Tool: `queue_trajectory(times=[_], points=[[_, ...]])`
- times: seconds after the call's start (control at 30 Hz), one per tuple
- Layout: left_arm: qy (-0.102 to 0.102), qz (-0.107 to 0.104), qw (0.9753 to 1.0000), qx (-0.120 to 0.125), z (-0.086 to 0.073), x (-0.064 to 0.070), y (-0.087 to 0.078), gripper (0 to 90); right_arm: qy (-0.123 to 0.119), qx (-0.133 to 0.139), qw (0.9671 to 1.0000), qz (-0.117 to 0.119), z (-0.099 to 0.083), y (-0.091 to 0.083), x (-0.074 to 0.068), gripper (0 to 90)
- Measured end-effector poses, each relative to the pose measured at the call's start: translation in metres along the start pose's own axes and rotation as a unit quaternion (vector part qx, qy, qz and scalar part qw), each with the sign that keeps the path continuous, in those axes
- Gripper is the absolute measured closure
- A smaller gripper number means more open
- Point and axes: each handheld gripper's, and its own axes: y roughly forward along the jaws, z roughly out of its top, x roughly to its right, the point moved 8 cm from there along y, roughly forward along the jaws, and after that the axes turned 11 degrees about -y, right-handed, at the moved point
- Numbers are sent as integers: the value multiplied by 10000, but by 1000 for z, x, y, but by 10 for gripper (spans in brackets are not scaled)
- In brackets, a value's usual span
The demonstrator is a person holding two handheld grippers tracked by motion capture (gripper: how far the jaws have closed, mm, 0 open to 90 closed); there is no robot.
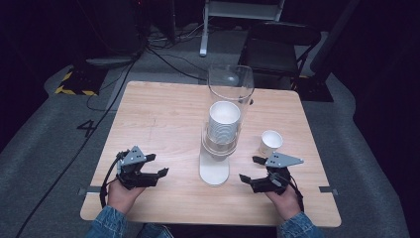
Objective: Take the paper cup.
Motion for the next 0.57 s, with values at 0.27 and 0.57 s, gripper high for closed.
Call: queue_trajectory(times=[0.27, 0.57], points=[[-36, -1, 10000, -42, -2, -1, 1, 276, 65, -396, 9992, -78, -15, 18, -1, 147], [-34, 21, 10000, -72, -2, -2, 3, 276, 173, -473, 9985, -219, -19, 20, 4, 128]])
